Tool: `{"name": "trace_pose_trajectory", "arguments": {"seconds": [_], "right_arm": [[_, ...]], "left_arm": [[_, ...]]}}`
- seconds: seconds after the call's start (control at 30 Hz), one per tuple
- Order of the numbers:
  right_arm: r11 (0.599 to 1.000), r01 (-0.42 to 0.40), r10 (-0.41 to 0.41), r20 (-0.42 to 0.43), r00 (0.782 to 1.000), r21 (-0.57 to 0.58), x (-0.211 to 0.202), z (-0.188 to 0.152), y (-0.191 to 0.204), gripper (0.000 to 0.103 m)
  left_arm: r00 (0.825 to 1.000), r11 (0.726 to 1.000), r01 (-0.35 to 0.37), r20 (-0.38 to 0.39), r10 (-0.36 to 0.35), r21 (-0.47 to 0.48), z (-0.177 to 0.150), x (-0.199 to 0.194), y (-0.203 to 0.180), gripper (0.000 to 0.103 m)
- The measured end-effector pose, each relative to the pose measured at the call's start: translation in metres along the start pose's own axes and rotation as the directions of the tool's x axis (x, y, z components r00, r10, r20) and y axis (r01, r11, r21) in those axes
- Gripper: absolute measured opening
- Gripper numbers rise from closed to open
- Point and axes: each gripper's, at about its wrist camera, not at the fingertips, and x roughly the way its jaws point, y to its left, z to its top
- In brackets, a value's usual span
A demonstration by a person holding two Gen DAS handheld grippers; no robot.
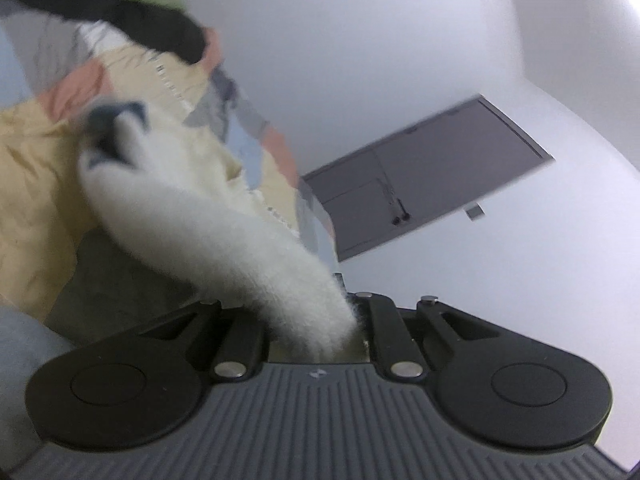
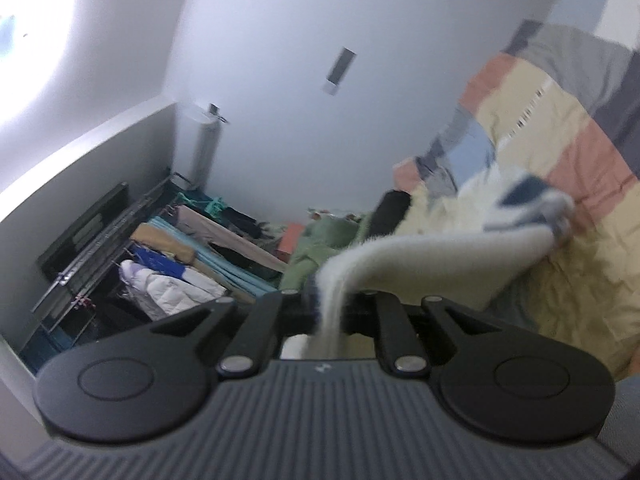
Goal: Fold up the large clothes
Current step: 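Grasp the sweater hem with both grippers and lift it up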
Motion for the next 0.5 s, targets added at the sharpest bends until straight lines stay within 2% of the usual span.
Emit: {"name": "trace_pose_trajectory", "arguments": {"seconds": [0.13,0.23,0.37,0.5], "right_arm": [[0.998,-0.006,0.007,0.018,1.0,-0.057,0.005,0.017,0.021,0.011],[0.995,0.024,-0.023,0.012,1.0,-0.097,0.035,0.034,0.024,0.011],[0.992,0.098,-0.097,0.027,0.995,-0.075,0.09,0.063,0.007,0.011],[0.983,0.183,-0.183,0.052,0.982,-0.009,0.145,0.087,-0.03,0.011]], "left_arm": [[0.999,0.999,0.019,0.025,-0.02,0.046,0.007,-0.015,-0.012,0.013],[0.998,0.997,-0.018,0.063,0.013,0.078,0.029,-0.004,-0.016,0.013],[0.991,0.994,-0.08,0.111,0.072,0.071,0.067,0.036,-0.007,0.013],[0.975,0.983,-0.167,0.161,0.153,0.078,0.105,0.098,0.011,0.014]]}}
